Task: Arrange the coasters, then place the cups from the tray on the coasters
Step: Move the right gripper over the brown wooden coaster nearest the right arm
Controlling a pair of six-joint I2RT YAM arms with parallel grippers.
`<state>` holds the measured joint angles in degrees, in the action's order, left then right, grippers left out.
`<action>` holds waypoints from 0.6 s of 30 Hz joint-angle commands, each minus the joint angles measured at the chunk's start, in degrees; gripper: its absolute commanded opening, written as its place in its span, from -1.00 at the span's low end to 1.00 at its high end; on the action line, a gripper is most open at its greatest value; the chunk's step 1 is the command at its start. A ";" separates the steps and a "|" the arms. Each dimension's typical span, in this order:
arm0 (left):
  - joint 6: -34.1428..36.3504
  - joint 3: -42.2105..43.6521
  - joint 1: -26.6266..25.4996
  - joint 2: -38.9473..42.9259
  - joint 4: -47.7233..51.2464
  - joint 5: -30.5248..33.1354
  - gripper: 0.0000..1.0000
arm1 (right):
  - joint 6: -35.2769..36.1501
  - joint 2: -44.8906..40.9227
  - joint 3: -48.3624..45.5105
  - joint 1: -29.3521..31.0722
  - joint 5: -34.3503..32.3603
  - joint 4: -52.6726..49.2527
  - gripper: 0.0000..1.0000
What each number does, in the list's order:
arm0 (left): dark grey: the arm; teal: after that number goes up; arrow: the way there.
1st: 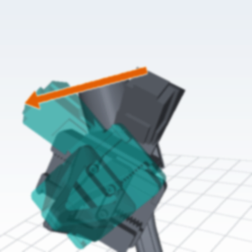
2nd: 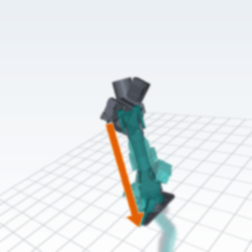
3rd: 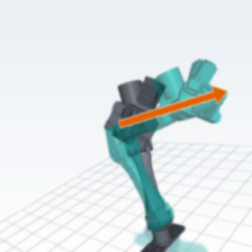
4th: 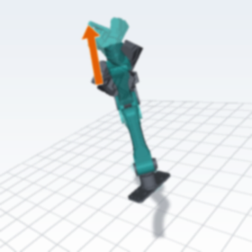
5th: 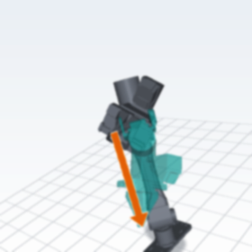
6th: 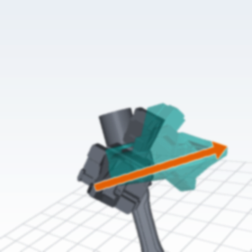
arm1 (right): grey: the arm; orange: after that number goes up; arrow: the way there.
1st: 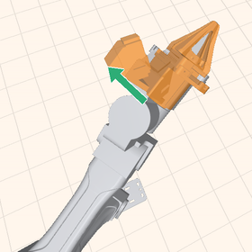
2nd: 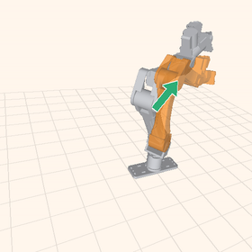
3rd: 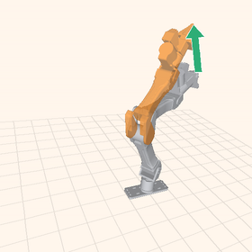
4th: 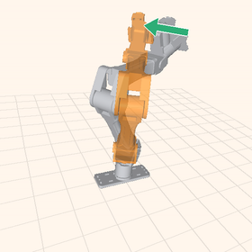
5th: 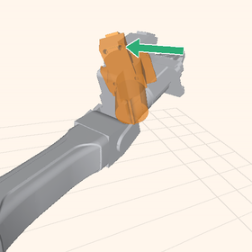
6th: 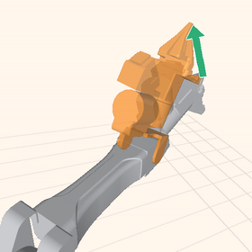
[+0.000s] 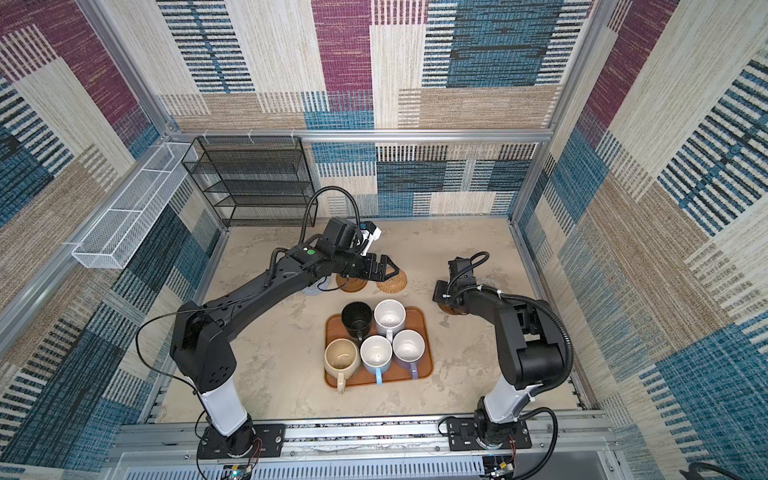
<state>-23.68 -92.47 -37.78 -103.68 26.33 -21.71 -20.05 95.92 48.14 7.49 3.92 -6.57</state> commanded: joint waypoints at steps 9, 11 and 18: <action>-0.22 -1.66 0.07 -0.39 0.21 3.54 0.94 | 0.63 6.80 3.31 0.68 6.35 2.69 0.20; -0.22 -1.56 0.07 -0.43 0.17 4.29 0.94 | 0.56 7.70 4.58 1.09 6.82 2.72 0.20; 0.34 -2.37 0.16 -1.44 0.74 5.31 0.94 | 0.16 12.58 10.36 3.12 7.72 2.30 0.19</action>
<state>-24.01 -94.28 -37.60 -105.08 26.50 -17.93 -19.03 106.67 57.39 10.02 9.50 1.02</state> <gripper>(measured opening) 0.971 0.599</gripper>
